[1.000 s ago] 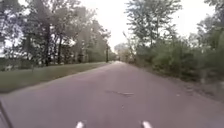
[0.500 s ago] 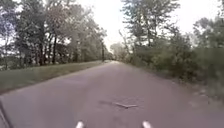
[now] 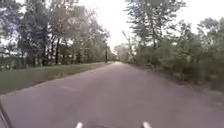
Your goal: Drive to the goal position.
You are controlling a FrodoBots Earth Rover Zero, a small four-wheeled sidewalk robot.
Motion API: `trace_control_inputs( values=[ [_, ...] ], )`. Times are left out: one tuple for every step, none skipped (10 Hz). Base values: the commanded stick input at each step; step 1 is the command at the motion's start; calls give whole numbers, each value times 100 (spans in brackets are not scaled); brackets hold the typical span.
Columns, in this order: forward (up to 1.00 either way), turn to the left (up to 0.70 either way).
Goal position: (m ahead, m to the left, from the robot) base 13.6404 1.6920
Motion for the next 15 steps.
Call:
trace_control_inputs(
  values=[
    [100, 27],
    [100, 27],
    [100, 27],
    [100, 23],
    [100, 0],
    [100, 0],
    [100, 0],
    [100, 0],
    [100, -14],
    [100, -24],
    [100, 0],
    [100, 0],
    [100, 0],
    [100, 0],
    [100, 0]
  ],
)
